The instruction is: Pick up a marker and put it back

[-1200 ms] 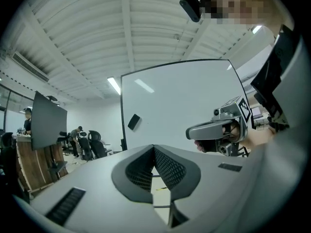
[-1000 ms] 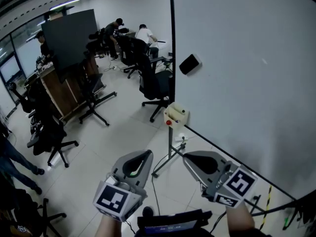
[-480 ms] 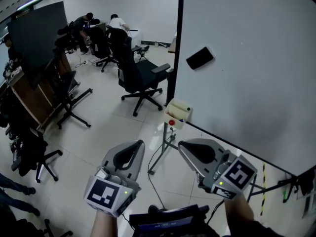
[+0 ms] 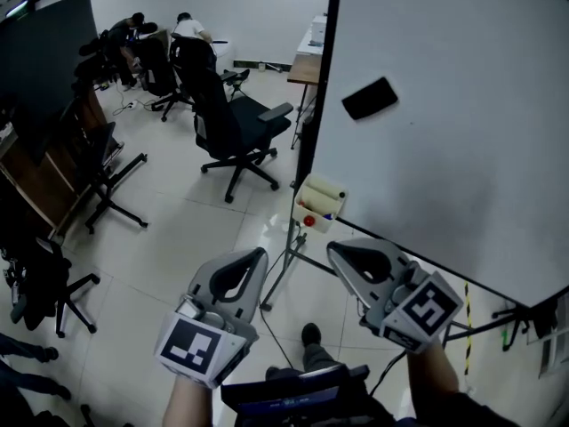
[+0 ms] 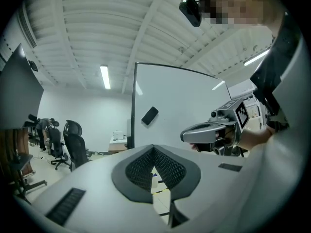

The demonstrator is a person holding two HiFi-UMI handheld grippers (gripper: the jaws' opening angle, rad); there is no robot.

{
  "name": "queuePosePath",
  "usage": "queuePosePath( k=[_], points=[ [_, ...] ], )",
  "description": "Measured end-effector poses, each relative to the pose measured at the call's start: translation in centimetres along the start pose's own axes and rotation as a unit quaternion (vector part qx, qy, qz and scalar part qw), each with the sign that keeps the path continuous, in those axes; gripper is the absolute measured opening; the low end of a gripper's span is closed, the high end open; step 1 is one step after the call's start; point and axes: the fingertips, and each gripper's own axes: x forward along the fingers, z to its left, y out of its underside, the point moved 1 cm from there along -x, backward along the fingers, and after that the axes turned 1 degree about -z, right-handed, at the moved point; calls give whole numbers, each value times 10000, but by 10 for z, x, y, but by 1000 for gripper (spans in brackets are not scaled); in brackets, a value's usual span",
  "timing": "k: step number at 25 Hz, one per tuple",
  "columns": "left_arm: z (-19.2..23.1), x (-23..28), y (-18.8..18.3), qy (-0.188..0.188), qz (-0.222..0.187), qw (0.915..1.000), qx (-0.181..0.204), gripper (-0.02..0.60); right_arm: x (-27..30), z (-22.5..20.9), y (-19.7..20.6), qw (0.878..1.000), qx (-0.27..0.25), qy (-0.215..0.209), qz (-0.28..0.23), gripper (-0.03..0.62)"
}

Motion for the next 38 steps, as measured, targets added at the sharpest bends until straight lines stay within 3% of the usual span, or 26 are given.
queuePosePath(
  k=[6, 15, 22, 30, 38],
  points=[
    [10, 43, 13, -54, 269, 9996, -20, -2, 13, -51, 20, 9999, -90, 118, 83, 11],
    [24, 142, 23, -421, 457, 9981, -17, -2, 30, -148, 62, 9989, -322, -102, 333, 11],
    [38, 173, 42, -780, 583, 9952, -85, -2, 47, -179, 99, 9976, -208, -357, 562, 25],
    [63, 195, 69, -702, 736, 9945, -263, -2, 73, -199, 132, 9972, -9, -359, 655, 198],
    [80, 204, 91, -445, 1042, 9929, -350, -2, 85, -219, 183, 9949, -4, 229, 984, 204]
  ],
)
